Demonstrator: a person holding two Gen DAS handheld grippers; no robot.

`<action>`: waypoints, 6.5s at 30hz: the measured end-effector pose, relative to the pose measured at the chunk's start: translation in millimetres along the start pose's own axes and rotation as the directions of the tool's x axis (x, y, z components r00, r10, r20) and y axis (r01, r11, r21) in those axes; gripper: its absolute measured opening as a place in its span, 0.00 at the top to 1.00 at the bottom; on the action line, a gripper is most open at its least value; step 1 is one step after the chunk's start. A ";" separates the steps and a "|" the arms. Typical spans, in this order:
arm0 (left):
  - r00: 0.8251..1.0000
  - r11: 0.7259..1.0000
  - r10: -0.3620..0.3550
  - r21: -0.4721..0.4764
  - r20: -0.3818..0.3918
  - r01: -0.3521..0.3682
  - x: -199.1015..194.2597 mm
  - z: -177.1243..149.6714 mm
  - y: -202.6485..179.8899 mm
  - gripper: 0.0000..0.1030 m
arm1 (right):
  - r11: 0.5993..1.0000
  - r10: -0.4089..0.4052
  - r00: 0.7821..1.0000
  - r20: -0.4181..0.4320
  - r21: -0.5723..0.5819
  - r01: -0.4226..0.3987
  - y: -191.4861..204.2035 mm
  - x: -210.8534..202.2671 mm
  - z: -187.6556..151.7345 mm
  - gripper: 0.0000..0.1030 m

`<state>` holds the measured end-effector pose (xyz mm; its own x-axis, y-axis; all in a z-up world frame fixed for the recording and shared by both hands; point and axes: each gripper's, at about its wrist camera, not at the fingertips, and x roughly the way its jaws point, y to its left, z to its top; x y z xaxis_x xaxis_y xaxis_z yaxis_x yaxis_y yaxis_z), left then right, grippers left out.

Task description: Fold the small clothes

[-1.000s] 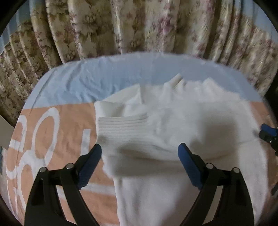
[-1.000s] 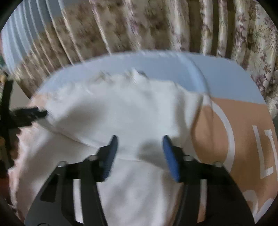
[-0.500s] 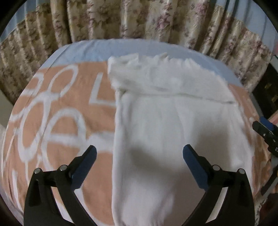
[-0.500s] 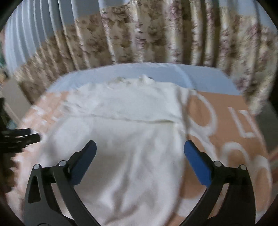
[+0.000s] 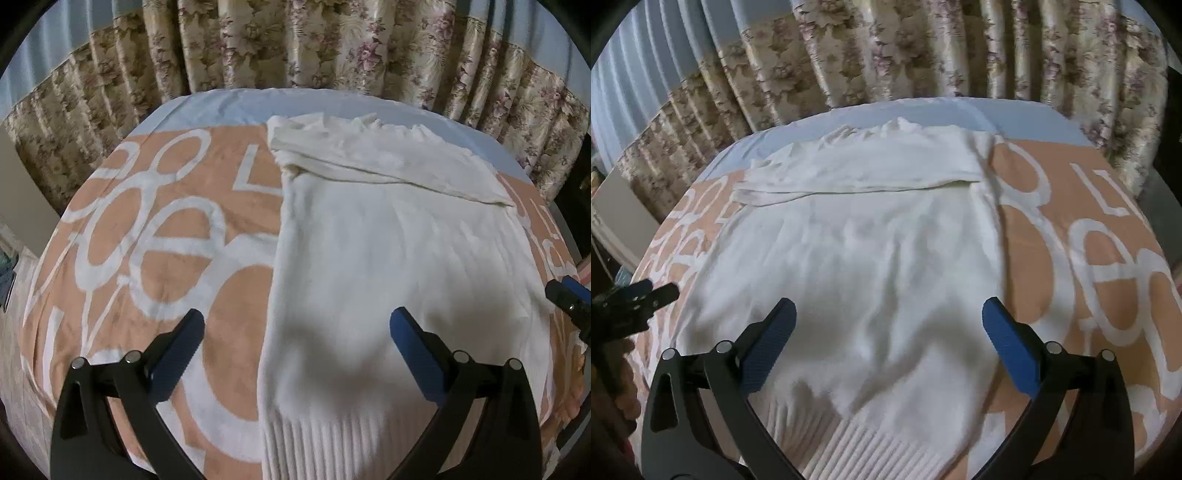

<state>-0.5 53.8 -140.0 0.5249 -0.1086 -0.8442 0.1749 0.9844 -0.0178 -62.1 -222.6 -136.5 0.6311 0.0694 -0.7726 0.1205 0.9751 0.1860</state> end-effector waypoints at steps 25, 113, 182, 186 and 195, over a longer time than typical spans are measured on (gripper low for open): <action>0.993 0.990 0.112 0.092 -0.026 -0.110 -0.3 -51.0 6.2 0.02 | 0.996 0.088 0.978 -0.188 0.048 -0.080 -31.7 -12.6 -83.1 0.73; 0.986 0.981 -0.118 0.165 0.119 0.098 -1.7 14.7 -22.4 0.86 | 0.990 0.019 0.994 0.111 -0.140 -0.003 -20.0 -36.9 -7.1 0.93; 0.986 0.970 -0.148 0.205 0.079 0.130 118.9 168.6 -29.5 0.23 | 0.996 0.083 0.996 0.006 -0.038 -0.083 -68.0 102.6 149.0 0.52; 0.987 0.958 -0.150 0.253 0.056 0.132 129.1 157.8 -41.9 0.53 | 0.995 0.081 0.996 -0.043 -0.048 -0.083 -61.4 114.5 135.8 0.55; 0.981 0.955 -0.191 0.235 0.030 0.179 143.9 169.4 -26.0 0.93 | 0.989 0.119 0.991 -0.053 -0.083 -0.123 -57.7 118.0 136.9 0.94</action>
<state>211.6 -10.9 -170.2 0.5068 -0.2988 -0.8086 0.4565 0.8887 -0.0423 110.4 -299.6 -155.3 0.5992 0.1963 -0.7761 -0.0222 0.9732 0.2290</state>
